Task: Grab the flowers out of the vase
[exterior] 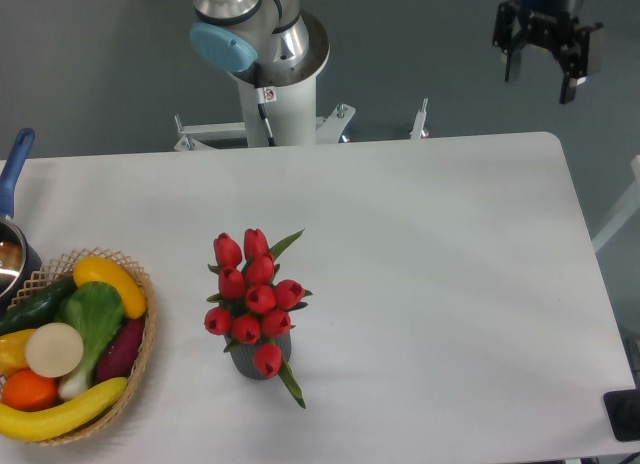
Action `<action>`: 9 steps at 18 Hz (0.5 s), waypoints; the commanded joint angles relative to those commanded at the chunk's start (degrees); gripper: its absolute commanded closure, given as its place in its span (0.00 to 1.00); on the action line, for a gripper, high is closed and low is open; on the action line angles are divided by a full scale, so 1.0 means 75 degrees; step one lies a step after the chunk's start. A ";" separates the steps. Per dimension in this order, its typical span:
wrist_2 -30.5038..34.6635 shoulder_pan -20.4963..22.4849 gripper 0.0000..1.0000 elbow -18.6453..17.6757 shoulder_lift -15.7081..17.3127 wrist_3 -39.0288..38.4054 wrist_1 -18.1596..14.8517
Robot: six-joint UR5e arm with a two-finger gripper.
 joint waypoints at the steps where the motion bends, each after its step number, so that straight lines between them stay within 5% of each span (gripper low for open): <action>1: 0.0012 -0.0035 0.00 -0.0035 0.0000 0.0000 0.0035; 9: -0.0431 -0.0422 0.00 -0.0047 -0.0070 -0.0957 0.0117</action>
